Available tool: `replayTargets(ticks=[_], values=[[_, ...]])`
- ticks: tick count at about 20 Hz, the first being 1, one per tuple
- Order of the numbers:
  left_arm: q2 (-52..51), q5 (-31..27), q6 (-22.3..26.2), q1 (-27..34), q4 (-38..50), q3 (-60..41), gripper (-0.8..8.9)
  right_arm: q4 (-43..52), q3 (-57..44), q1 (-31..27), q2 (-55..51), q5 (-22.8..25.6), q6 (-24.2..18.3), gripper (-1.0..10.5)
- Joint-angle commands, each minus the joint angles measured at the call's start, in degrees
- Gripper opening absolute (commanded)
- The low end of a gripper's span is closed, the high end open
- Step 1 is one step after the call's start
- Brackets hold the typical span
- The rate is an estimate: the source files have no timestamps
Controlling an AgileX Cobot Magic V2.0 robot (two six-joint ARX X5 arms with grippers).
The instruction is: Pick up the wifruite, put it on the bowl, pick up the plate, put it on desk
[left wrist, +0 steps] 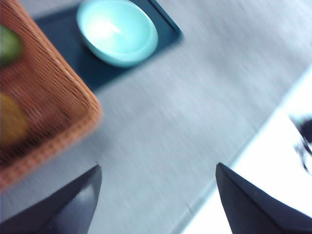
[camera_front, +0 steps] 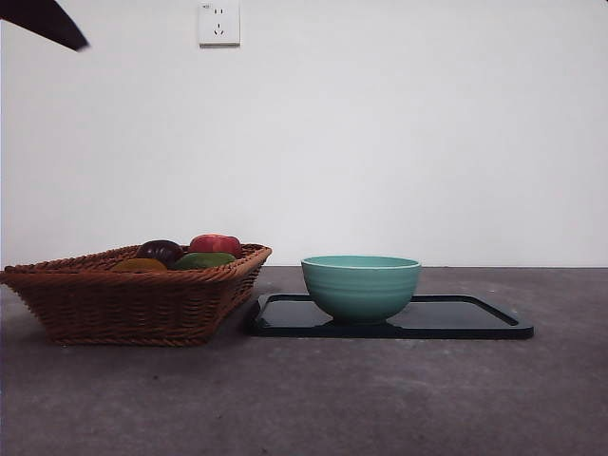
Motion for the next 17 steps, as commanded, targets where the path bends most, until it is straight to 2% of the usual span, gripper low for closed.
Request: replayTargets(ticks=[1,4,11,13,15,17], values=[[-1.36,0.48,4.09,-0.33,-2.21,0.87,3.74,0.94,0.37,0.28,0.33,0.04,1.46,1.7],[-3.08,2.89,4.55,-0.33,-2.82,0.87,3.73,0.94,0.37,0.28,0.33,0.04,1.60,1.7],[-3.28,3.13,4.76,-0.31,-2.80,0.87,3.73,0.98,0.37,0.28,0.35,0.07,2.91,1.7],[-3.28,3.13,4.76,-0.31,-2.75,0.87,3.73,2.19,0.37,0.28,0.37,1.90,6.75,2.1],[-3.28,3.13,4.76,-0.31,-2.75,0.87,3.73,5.73,0.42,0.26,1.36,3.98,10.69,3.5],[-3.28,3.13,4.76,-0.31,-2.80,0.87,3.73,10.16,0.57,0.26,3.72,4.94,13.31,3.5]])
